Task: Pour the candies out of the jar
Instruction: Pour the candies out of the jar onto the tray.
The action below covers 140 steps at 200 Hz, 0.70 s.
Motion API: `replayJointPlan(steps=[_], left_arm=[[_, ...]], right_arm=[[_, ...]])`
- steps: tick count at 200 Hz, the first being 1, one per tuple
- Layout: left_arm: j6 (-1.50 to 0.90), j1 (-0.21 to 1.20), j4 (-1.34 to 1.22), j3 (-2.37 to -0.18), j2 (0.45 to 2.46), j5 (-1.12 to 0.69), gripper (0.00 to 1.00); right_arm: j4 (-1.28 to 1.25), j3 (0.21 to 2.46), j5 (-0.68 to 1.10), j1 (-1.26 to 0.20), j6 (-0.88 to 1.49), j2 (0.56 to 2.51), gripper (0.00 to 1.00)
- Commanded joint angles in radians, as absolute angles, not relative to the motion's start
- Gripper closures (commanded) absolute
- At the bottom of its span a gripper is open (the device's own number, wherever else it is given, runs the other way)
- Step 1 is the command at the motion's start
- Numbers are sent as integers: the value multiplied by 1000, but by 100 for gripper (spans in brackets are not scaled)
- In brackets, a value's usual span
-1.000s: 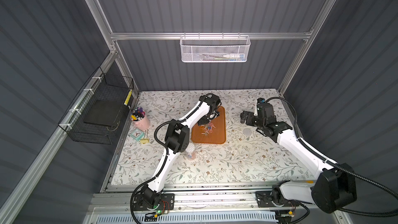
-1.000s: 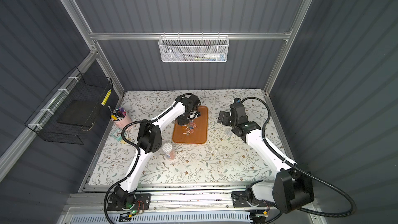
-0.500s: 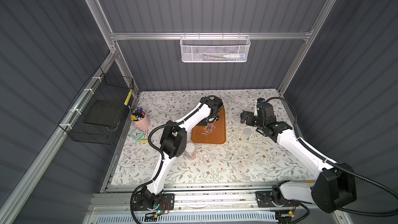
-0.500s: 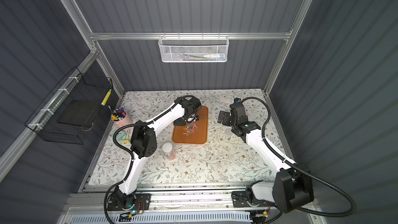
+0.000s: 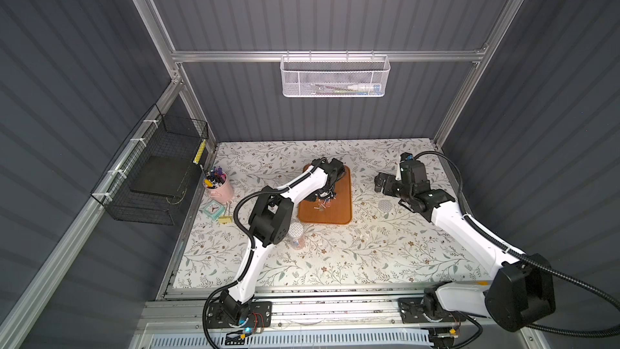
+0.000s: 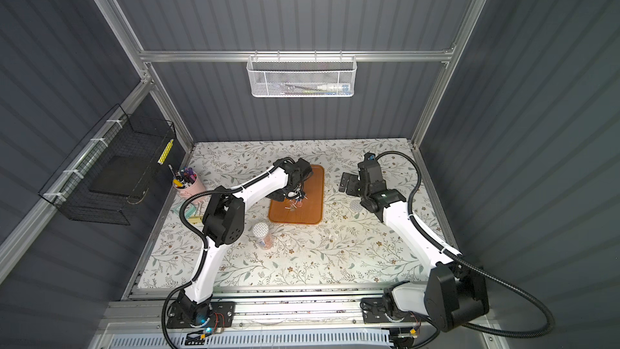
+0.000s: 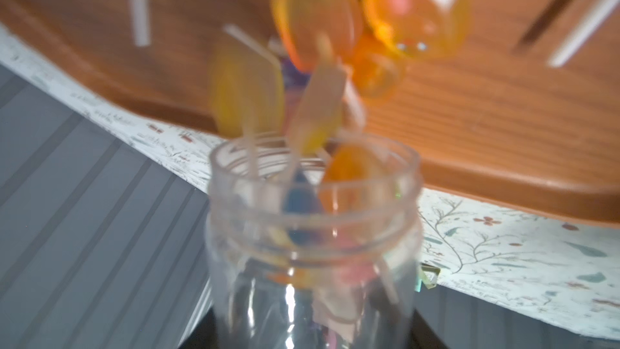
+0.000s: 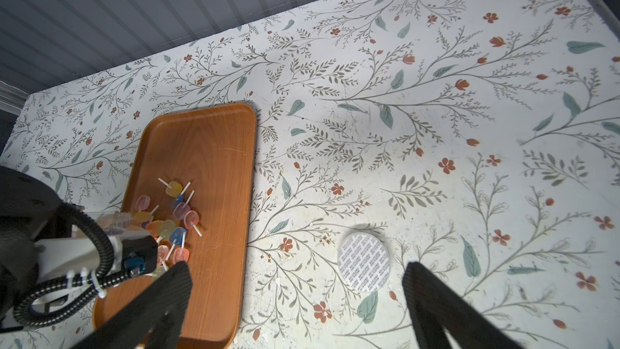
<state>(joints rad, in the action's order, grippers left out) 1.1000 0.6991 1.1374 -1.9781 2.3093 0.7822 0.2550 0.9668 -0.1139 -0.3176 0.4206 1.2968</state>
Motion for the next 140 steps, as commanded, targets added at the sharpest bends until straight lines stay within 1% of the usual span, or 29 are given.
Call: replayJointPlan(steps=[1, 39, 91, 101, 140], left_arm=[[1280, 703, 1065, -1976, 2248, 807, 100], [1302, 702, 1048, -1997, 2246, 785, 100], [1304, 702, 1019, -1992, 2226, 804, 100], [1301, 703, 963, -1999, 2224, 807, 100], [1294, 704, 871, -2027, 2244, 786, 100]], right_arm=[[255, 967, -117, -319, 430, 1290, 1], [249, 956, -126, -319, 430, 1274, 1], [249, 957, -119, -319, 433, 1281, 1], [246, 957, -116, -319, 435, 1282, 1], [251, 953, -121, -319, 437, 1273, 1]])
